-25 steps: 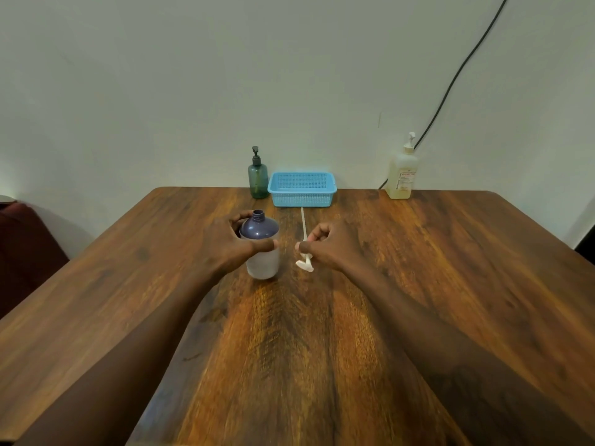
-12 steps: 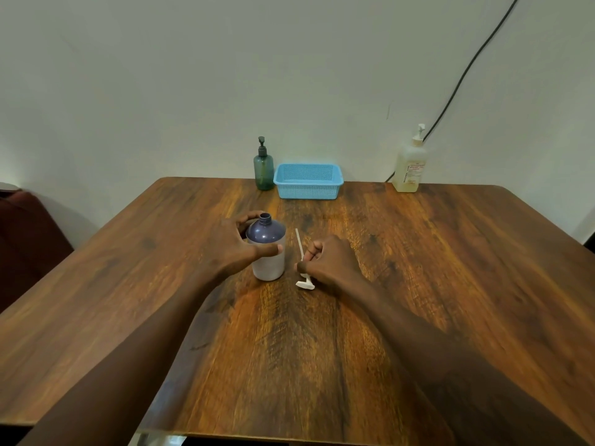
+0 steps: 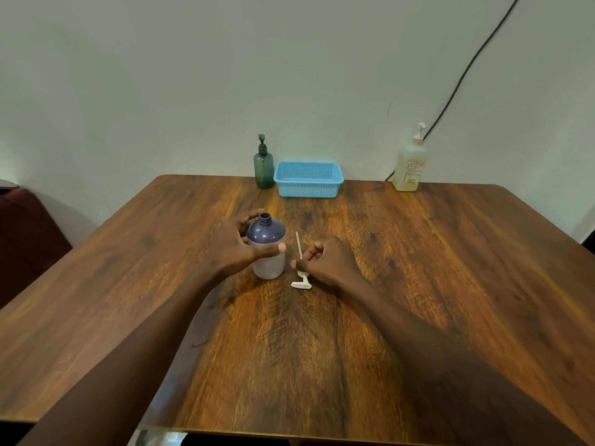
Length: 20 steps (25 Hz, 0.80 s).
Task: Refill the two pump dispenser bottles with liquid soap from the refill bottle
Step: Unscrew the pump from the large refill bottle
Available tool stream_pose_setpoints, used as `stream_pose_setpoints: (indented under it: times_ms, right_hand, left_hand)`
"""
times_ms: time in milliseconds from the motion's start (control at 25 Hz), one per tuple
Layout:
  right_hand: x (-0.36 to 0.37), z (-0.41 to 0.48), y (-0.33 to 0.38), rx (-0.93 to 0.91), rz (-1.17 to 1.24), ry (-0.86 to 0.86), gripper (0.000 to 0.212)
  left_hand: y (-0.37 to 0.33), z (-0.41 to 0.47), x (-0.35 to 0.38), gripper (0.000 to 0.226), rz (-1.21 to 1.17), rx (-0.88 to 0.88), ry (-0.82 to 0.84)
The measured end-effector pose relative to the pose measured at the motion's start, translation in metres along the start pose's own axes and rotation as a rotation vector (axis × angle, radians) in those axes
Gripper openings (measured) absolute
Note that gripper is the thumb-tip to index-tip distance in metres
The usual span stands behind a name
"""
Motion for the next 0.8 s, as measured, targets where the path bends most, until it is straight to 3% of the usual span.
stream_pose_setpoints:
  times_ms: [280, 360, 560, 800]
  right_hand:
    - [-0.011, 0.003, 0.007, 0.012, 0.068, -0.037, 0.030]
    - [-0.018, 0.005, 0.013, -0.005, 0.119, -0.067, 0.029]
    - [-0.050, 0.026, 0.027, -0.086, 0.206, -0.130, 0.058]
    - [-0.103, 0.049, 0.023, -0.076, 0.269, -0.266, 0.071]
  left_hand:
    - [-0.025, 0.006, -0.014, 0.110, 0.021, 0.045, 0.019]
    - [-0.043, 0.011, -0.018, 0.102, 0.037, 0.079, 0.034]
    - [-0.084, 0.044, -0.018, 0.092, 0.115, 0.142, 0.030]
    - [-0.119, 0.096, 0.006, 0.092, 0.142, 0.177, 0.018]
Point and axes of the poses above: each hand's wrist, its own z-axis towards the middle knuckle, its own x-axis out of the palm, y = z × x, the point moved 6 cm from there along z, towards the middle knuckle, and after that the axes turned 7 degrees about z, right-handed, at the moved point
